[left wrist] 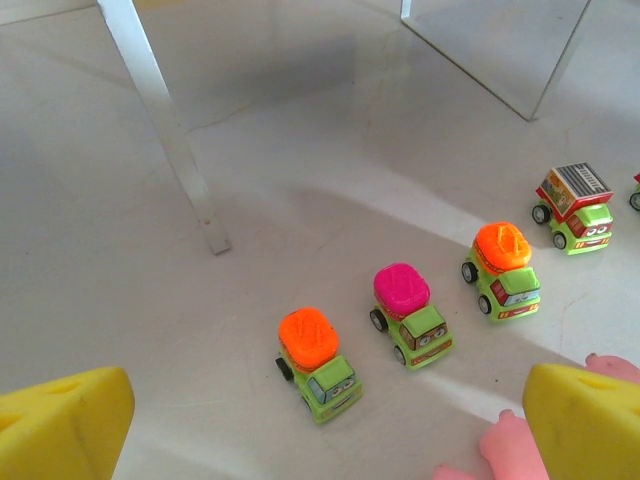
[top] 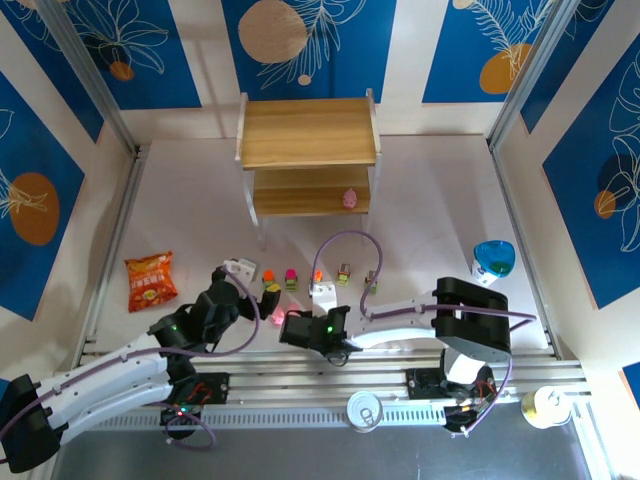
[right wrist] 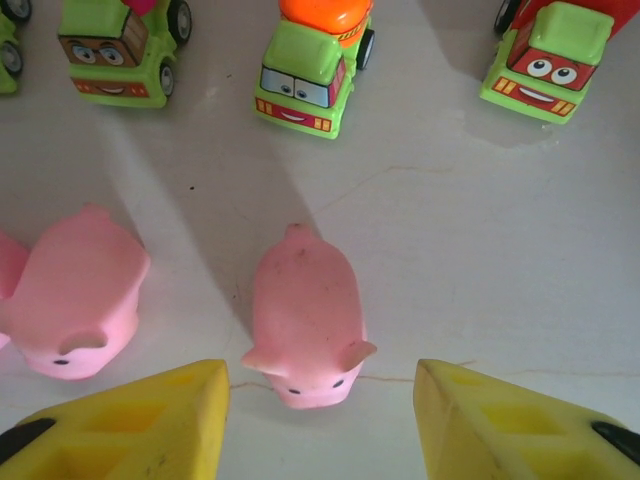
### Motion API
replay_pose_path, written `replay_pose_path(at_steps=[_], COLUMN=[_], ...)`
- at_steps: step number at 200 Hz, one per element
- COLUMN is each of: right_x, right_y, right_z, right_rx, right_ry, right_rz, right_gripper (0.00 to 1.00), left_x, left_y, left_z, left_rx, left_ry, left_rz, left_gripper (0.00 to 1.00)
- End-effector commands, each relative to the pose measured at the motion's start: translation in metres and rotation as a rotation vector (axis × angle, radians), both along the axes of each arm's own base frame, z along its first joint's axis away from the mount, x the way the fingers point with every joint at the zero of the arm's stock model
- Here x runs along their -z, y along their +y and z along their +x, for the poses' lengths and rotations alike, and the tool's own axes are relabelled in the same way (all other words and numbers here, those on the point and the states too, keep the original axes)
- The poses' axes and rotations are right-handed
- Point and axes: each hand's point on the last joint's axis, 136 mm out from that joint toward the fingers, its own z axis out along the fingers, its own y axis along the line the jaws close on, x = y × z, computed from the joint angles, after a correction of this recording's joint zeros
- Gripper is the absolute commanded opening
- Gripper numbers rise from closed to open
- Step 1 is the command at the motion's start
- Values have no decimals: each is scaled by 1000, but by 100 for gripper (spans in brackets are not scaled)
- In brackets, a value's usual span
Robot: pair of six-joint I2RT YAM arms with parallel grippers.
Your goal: Place and organize the plastic toys onto the shelf
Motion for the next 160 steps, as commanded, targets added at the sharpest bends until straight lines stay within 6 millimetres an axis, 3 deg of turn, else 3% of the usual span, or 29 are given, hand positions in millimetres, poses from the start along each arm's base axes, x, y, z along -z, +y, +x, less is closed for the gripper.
replay_pose_path(at_steps=[1,160], right_x=[9,26], right_y=[-1,-8], right_z=[3,9], right_rx=[1,11], right_ry=[4,11], right_rz=[-10,-55], right_gripper=[52,42], left_x=[-4,-3], left_y=[1,0], left_z=[1,1], left_rx=[-17,-11], left_ry=[-10,-10], left_rz=[-11,-11], left_gripper=[100,100])
